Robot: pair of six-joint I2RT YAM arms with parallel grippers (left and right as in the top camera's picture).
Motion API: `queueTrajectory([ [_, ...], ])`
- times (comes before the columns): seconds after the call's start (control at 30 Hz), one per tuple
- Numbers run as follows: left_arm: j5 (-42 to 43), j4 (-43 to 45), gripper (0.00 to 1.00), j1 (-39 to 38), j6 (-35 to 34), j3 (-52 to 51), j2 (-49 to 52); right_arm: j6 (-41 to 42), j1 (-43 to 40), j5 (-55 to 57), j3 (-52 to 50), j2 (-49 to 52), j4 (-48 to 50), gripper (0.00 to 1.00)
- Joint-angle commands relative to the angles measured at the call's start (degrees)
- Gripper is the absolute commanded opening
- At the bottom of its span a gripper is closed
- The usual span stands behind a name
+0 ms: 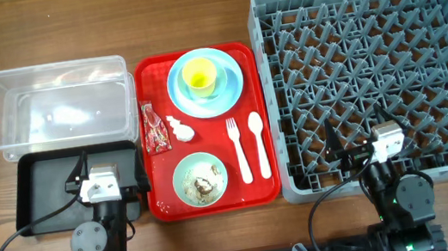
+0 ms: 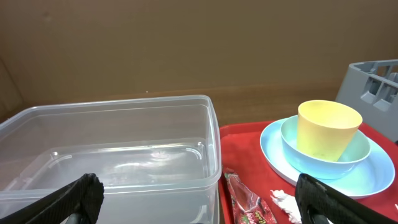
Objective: Sort waste into correct bins and load items into the dishwasher rack
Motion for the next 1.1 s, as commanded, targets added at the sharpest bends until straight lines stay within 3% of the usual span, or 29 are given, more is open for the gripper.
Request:
queueTrajectory([
  [0.0, 1.40, 1.66, 1.00, -0.31, 0.83, -0.46, -0.31, 0.39, 0.17, 0.35, -0.07, -0.24, 0.31, 1.00],
  [0.07, 6.29, 4.70, 1.00, -0.31, -1.95, -0.02, -0.31, 0.39, 0.17, 0.35, -0.07, -0.24, 0.31, 1.00],
  [0.2, 15.37, 1.27, 1.00, -0.31, -18.62, 8.07, 0.15, 0.37, 0.17, 0.35, -0.07, -0.24, 0.31, 1.00],
  [0.33, 21.22, -1.29, 1.00, -0.31, -21.70, 18.05, 5.31, 0.39, 0.17, 0.35, -0.07, -0.24, 0.31, 1.00],
  [0.5, 24.59, -25.90, 1.00, -0.31, -21.62, 47.60, 27.80, 0.42, 0.17, 0.35, -0.07, -0.24, 0.31, 1.00],
  [0.63, 34.45, -51.17, 1.00, -0.31, -21.66, 73.24, 51.80, 0.39, 0.17, 0.33, -0.07, -0.24, 0.31, 1.00],
  [0.7, 38.25, -55.76, 1.00, -0.31, -21.68, 80.00, 60.28, 0.39, 0.17, 0.35, -0.07, -0.24, 0.31, 1.00],
  [0.8, 41.31, -57.77, 1.00, -0.31, -21.70, 82.05, 67.52, 0.39, 0.17, 0.33, -0.07, -0.24, 0.31, 1.00],
  [0.83, 40.92, -57.51, 0.71, -0.31, -21.66, 82.03, 70.44, 0.39, 0.17, 0.33, -0.07, -0.24, 0.31, 1.00],
  [0.87, 40.83, -57.68, 0.27, -0.33, -21.66, 81.99, 72.78, 0.39, 0.17, 0.35, -0.07, -0.24, 0.31, 1.00],
  [0.9, 40.74, -58.12, 0.04, -0.46, -21.66, 81.88, 75.34, 0.39, 0.17, 0.35, -0.07, -0.24, 0.31, 1.00],
  [0.97, 36.50, -59.28, 0.04, -1.84, -22.03, 81.85, 78.97, 0.39, 0.17, 0.33, -0.07, -0.24, 0.31, 1.00],
  [1.07, 19.91, -62.27, 0.04, -6.23, -29.03, 81.66, 83.65, 0.42, 0.17, 0.35, -0.07, -0.24, 0.31, 1.00],
])
